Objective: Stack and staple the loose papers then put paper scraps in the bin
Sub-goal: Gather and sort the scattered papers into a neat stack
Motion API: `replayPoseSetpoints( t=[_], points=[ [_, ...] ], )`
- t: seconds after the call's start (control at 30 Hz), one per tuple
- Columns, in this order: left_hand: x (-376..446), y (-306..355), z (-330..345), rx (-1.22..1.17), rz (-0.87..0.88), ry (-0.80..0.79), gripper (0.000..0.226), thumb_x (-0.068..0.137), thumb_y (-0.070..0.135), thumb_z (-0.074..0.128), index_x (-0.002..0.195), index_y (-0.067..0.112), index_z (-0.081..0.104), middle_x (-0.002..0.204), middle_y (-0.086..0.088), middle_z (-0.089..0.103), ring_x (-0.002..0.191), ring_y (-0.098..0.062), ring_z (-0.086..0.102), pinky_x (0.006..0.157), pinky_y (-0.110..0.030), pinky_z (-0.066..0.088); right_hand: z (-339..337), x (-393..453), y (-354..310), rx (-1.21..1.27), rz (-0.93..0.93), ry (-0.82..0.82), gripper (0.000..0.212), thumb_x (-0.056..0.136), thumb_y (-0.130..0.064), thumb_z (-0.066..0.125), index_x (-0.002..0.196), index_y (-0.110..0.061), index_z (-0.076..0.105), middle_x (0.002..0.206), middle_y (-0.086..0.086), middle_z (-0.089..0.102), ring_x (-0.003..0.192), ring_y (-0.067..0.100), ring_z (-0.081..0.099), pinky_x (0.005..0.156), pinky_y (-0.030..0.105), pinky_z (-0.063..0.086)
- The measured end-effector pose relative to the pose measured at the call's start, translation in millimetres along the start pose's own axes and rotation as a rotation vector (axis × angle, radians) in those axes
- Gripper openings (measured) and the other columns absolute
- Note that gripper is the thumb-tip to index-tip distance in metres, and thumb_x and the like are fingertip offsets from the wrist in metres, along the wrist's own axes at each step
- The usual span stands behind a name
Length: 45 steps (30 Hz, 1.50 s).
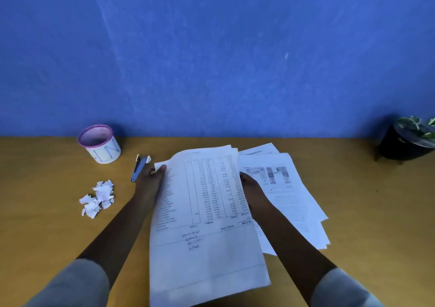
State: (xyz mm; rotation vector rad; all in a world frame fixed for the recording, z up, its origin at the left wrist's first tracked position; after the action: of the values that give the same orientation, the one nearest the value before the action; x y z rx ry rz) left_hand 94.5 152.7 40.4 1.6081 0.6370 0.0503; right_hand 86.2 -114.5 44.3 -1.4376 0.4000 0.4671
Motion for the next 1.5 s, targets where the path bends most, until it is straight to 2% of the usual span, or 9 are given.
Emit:
replayPoseSetpoints(
  t=[0.17, 0.3, 0.47, 0.7, 0.8, 0.9, 1.13, 1.27, 1.5],
  points=[
    [0, -27, 5, -0.087, -0.164, -0.078, 0.043, 0.08, 0.03, 0.067, 0.114, 0.005, 0.058, 0.115, -0.012, 0.061, 0.103, -0.033, 0.06, 0.091, -0.047, 0.049, 4, -3, 8, 0.076, 0.07, -0.005, 0.036, 0.096, -0.029, 0.045, 0.069, -0.012, 0.062, 0.053, -0.002, 0.06, 0.045, 0.012, 0.057, 0.045, 0.017, 0.042],
    [-13, 19, -5, -0.01, 0.131, 0.152, 0.033, 0.088, 0.025, 0.057, 0.114, 0.004, 0.057, 0.108, -0.004, 0.059, 0.098, -0.026, 0.056, 0.081, -0.033, 0.042, 7, -8, -4, -0.012, -0.088, 0.002, 0.057, 0.093, -0.06, 0.023, 0.109, -0.027, 0.067, 0.099, -0.002, 0.074, 0.088, 0.017, 0.07, 0.074, 0.03, 0.054],
    [-44, 67, 2, -0.362, 0.261, 0.048, 0.007, 0.09, 0.023, 0.054, 0.09, 0.025, 0.061, 0.08, 0.02, 0.071, 0.078, -0.006, 0.069, 0.066, -0.021, 0.053, 15, -27, -60, -0.198, -0.417, 0.035, 0.02, 0.094, -0.033, 0.051, 0.108, -0.026, 0.062, 0.097, -0.011, 0.07, 0.092, 0.012, 0.068, 0.068, 0.021, 0.054],
    [-68, 84, 14, -0.321, 0.452, -0.091, 0.029, 0.087, 0.006, 0.054, 0.11, 0.023, 0.057, 0.108, 0.011, 0.067, 0.1, -0.007, 0.063, 0.083, -0.02, 0.055, 5, -43, -91, -0.119, -0.647, 0.135, 0.008, 0.094, -0.024, 0.053, 0.094, -0.027, 0.061, 0.092, -0.012, 0.07, 0.08, 0.002, 0.067, 0.066, 0.015, 0.054],
    [-59, 46, 17, -0.116, 0.379, -0.1, 0.042, 0.087, 0.01, 0.055, 0.128, 0.011, 0.046, 0.126, 0.0, 0.055, 0.11, -0.013, 0.055, 0.082, -0.011, 0.051, 7, -32, -64, -0.334, -0.556, 0.134, 0.02, 0.092, -0.021, 0.057, 0.112, -0.021, 0.058, 0.101, -0.013, 0.062, 0.088, 0.002, 0.059, 0.061, 0.002, 0.047],
    [-56, 11, 17, -0.035, 0.258, -0.069, 0.024, 0.089, 0.014, 0.054, 0.113, 0.011, 0.057, 0.108, 0.001, 0.063, 0.099, -0.014, 0.058, 0.064, -0.005, 0.047, -2, -19, -28, -0.396, -0.433, 0.139, 0.038, 0.091, -0.016, 0.057, 0.128, -0.013, 0.051, 0.118, -0.003, 0.058, 0.105, 0.01, 0.053, 0.079, 0.008, 0.044],
    [-73, -13, 51, 0.054, 0.129, -0.135, 0.006, 0.088, 0.015, 0.056, 0.087, 0.019, 0.061, 0.086, 0.004, 0.065, 0.081, -0.018, 0.062, 0.067, -0.029, 0.049, -51, -3, -12, -0.511, -0.346, 0.277, 0.033, 0.089, -0.019, 0.059, 0.122, -0.015, 0.055, 0.12, 0.001, 0.062, 0.108, 0.021, 0.06, 0.08, 0.023, 0.045],
    [-91, -34, 103, 0.119, -0.018, -0.326, 0.019, 0.087, 0.012, 0.056, 0.105, 0.01, 0.062, 0.104, -0.005, 0.066, 0.092, -0.021, 0.063, 0.081, -0.035, 0.052, -110, 2, 1, -0.629, -0.218, 0.349, 0.038, 0.088, -0.022, 0.062, 0.123, -0.011, 0.053, 0.121, 0.008, 0.062, 0.108, 0.029, 0.059, 0.085, 0.034, 0.048],
    [-110, -70, 175, 0.349, -0.159, -0.48, 0.033, 0.083, 0.019, 0.051, 0.114, 0.008, 0.057, 0.113, -0.007, 0.064, 0.1, -0.023, 0.061, 0.075, -0.031, 0.05, -188, 14, 28, -0.891, 0.051, 0.487, 0.05, 0.079, -0.025, 0.071, 0.12, -0.002, 0.055, 0.118, 0.021, 0.061, 0.106, 0.035, 0.059, 0.087, 0.037, 0.048]
  ],
)
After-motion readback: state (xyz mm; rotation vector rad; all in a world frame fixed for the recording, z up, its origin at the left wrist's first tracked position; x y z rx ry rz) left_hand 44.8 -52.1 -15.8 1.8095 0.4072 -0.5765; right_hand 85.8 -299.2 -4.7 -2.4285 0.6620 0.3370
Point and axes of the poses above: each hand's wrist, its own x-axis towards the middle knuckle, its own z-axis out of the palm, y = z × x, the point moved 7 cm from there along x, towards the middle knuckle
